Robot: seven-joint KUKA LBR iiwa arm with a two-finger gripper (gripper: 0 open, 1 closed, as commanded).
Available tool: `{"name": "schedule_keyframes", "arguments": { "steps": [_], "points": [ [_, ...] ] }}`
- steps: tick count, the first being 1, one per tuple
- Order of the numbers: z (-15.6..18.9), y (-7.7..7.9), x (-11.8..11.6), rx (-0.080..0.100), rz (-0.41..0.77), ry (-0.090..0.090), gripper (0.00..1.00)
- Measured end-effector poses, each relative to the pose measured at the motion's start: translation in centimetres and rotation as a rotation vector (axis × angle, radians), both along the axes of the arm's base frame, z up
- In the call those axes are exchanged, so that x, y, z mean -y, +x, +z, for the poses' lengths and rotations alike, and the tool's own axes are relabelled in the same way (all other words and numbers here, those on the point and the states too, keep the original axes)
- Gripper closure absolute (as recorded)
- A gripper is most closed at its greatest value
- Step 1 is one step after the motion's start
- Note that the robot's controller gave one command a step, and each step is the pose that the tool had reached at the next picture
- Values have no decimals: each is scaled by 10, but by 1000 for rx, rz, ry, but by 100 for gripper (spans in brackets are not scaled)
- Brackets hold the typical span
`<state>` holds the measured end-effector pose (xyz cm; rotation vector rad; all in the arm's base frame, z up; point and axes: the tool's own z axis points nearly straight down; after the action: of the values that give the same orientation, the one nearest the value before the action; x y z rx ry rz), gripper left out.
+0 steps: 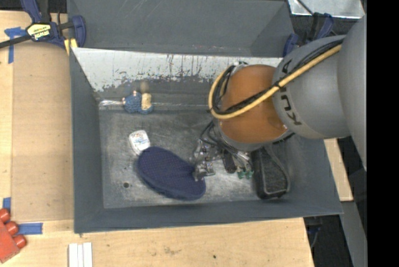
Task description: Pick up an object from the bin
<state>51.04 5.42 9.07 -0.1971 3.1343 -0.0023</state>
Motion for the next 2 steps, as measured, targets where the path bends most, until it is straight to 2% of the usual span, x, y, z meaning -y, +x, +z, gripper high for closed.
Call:
{"name": "schedule_keyframes", "arguments": {
  "steps": [1,2],
  "points": [
    [1,3,-1,11,0,2,0],
    [0,0,0,0,1,0,100]
  ]
}}
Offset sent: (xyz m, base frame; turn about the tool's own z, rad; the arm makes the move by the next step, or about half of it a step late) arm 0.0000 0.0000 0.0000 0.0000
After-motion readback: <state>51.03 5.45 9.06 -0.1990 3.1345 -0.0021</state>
